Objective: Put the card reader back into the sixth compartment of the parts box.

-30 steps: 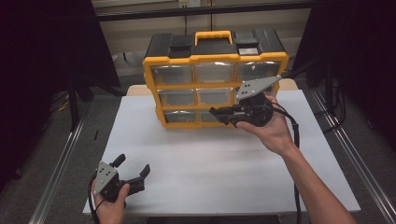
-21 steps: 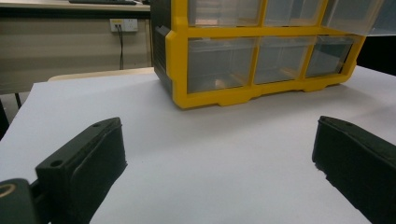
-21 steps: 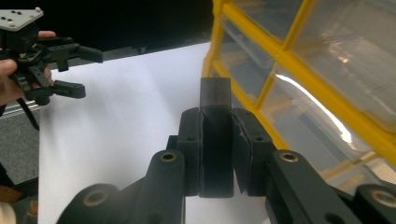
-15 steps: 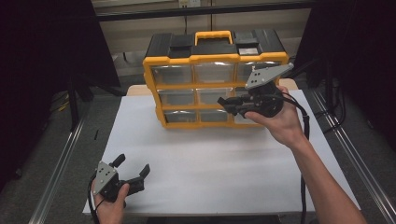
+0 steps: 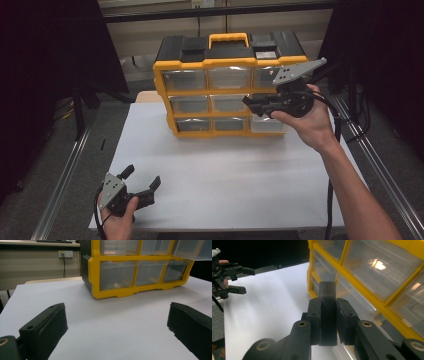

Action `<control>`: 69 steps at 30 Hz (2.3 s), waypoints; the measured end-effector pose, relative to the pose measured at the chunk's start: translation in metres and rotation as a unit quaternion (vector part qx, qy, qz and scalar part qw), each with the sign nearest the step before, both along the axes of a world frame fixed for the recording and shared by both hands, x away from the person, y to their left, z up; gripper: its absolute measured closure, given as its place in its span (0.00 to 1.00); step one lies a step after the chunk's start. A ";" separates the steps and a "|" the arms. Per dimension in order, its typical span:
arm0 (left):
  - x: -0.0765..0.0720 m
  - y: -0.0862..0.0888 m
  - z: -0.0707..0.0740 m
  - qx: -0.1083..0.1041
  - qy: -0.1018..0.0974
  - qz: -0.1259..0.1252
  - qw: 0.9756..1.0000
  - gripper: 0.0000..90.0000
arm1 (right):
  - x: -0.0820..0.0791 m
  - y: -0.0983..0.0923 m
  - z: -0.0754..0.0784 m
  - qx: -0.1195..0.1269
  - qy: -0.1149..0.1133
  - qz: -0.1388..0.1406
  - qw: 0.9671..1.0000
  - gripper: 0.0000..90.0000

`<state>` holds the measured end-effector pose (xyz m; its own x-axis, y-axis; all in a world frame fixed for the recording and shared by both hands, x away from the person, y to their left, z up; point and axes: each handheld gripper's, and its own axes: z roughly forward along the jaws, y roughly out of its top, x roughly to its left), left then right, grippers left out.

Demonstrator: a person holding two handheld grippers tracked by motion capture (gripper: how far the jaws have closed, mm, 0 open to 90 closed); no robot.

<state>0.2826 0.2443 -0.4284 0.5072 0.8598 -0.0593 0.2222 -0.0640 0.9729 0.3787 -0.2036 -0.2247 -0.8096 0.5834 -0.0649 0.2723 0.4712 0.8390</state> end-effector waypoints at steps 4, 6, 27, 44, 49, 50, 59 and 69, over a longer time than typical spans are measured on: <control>0.000 0.000 0.000 0.000 0.000 0.000 1.000 0.03 | 0.002 -0.004 0.003 -0.002 0.000 -0.006 1.000 0.82; 0.000 0.000 0.000 0.000 0.000 0.000 1.000 0.03 | 0.003 -0.006 0.005 -0.003 0.000 -0.007 1.000 0.82; 0.000 -0.001 0.000 0.000 -0.001 -0.002 1.000 0.03 | 0.016 -0.028 0.010 -0.021 0.020 -0.042 0.999 0.82; -0.001 -0.001 0.001 0.000 -0.006 -0.009 1.000 0.03 | 0.034 -0.038 0.003 -0.056 0.055 -0.064 0.995 0.82; -0.001 -0.002 0.000 -0.001 -0.006 -0.008 1.000 0.03 | 0.039 -0.037 -0.002 -0.076 0.074 -0.068 0.992 0.82; -0.001 -0.002 0.000 -0.001 -0.006 -0.008 1.000 0.03 | 0.039 -0.037 -0.002 -0.076 0.074 -0.068 0.992 0.82; -0.001 -0.003 -0.001 0.002 -0.002 -0.009 1.000 0.03 | 0.047 -0.039 -0.008 -0.106 0.104 -0.066 0.987 0.82; -0.001 -0.002 -0.001 0.003 -0.002 -0.009 1.000 0.03 | 0.061 -0.039 -0.019 -0.138 0.144 -0.072 0.977 0.82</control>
